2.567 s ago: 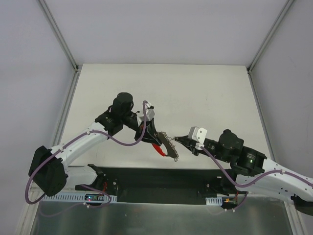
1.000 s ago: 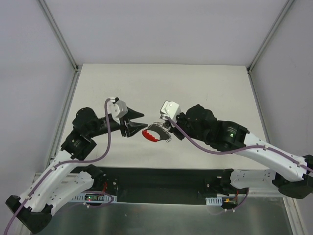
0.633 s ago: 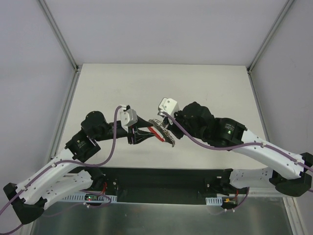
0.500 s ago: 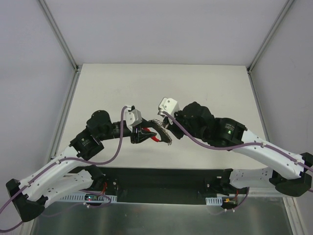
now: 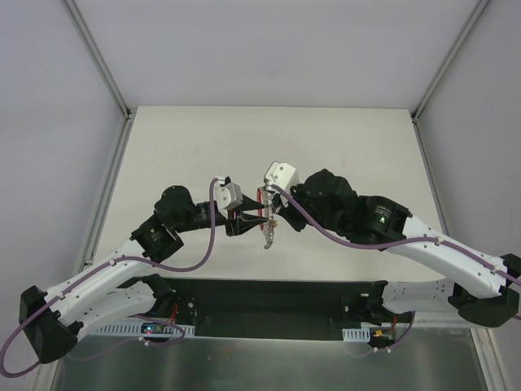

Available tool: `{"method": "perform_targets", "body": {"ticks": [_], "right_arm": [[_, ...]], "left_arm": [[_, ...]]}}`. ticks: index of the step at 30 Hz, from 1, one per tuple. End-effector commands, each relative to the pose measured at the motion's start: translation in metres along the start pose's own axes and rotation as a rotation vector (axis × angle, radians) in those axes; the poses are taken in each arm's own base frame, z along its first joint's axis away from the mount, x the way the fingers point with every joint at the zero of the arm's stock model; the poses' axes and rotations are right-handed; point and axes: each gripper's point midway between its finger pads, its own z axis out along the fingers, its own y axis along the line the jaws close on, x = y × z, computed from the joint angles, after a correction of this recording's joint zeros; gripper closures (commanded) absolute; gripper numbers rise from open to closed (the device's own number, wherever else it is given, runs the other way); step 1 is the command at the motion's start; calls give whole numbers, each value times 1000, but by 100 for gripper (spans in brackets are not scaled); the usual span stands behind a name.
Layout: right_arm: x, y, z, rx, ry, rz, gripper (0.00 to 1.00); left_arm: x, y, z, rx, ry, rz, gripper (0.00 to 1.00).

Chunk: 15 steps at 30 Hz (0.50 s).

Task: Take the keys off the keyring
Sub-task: Adjust the key on the keyring.

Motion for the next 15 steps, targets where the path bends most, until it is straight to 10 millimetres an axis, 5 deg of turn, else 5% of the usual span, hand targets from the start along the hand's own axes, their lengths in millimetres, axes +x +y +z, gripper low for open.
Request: {"method": "perform_targets", "body": {"ticks": [1, 15], "right_arm": [[-24, -7, -15, 26, -84, 35, 99], [-25, -3, -16, -1, -94, 34, 99]], "left_arm": [[-21, -5, 3, 30, -100, 71, 62], [-28, -12, 0, 70, -135, 163, 61]]}}
